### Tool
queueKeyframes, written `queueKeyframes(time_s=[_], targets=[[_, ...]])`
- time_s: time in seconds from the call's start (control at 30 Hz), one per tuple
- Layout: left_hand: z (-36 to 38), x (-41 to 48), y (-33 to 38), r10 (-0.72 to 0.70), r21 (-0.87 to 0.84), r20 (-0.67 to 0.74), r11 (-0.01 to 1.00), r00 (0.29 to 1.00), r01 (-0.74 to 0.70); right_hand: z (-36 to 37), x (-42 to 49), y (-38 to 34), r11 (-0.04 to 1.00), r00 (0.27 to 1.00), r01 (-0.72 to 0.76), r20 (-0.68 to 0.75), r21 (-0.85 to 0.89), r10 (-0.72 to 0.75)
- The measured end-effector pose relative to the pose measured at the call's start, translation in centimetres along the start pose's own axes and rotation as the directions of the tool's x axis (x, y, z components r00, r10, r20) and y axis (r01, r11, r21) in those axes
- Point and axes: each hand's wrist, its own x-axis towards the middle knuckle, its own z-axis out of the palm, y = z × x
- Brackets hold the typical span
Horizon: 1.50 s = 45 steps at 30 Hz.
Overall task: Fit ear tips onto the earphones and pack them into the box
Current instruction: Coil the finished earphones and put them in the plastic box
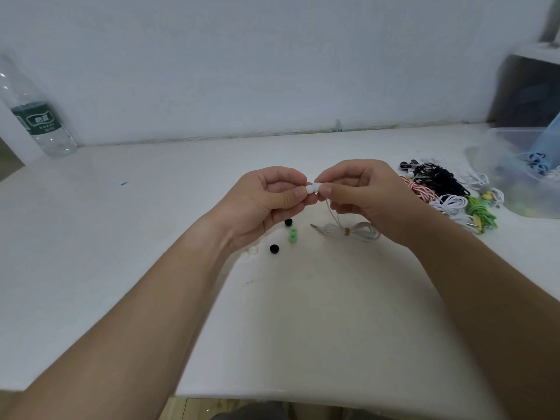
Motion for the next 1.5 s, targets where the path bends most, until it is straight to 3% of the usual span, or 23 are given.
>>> queueKeyframes(time_s=[0.3, 0.53, 1.0, 1.23, 1.5], targets=[[-0.02, 0.05, -0.20, -0.003, 0.030, -0.016, 1.000, 1.000, 0.004, -0.02, -0.08, -0.13, 0.998, 0.999, 0.034, 0.000, -0.044, -0.034], [-0.02, -0.06, 0.06, 0.011, -0.011, 0.016, 1.000, 1.000, -0.010, -0.16, 0.06, -0.09, 0.999, 0.999, -0.016, 0.031, 0.038, 0.015], [-0.02, -0.13, 0.04, 0.019, 0.004, 0.019, 1.000, 1.000, -0.019, -0.18, 0.05, 0.07, 0.999, 1.000, -0.002, 0.025, 0.035, 0.001], [0.11, -0.15, -0.11, 0.042, 0.132, -0.018, 0.990, 0.999, -0.039, -0.18, -0.11, -0.19, 1.000, 1.000, 0.008, 0.002, -0.023, -0.008], [0.29, -0.31, 0.33, 0.028, 0.104, 0.011, 0.994, 1.000, -0.029, -0.20, 0.00, -0.29, 1.000, 1.000, 0.002, -0.017, 0.012, -0.002]])
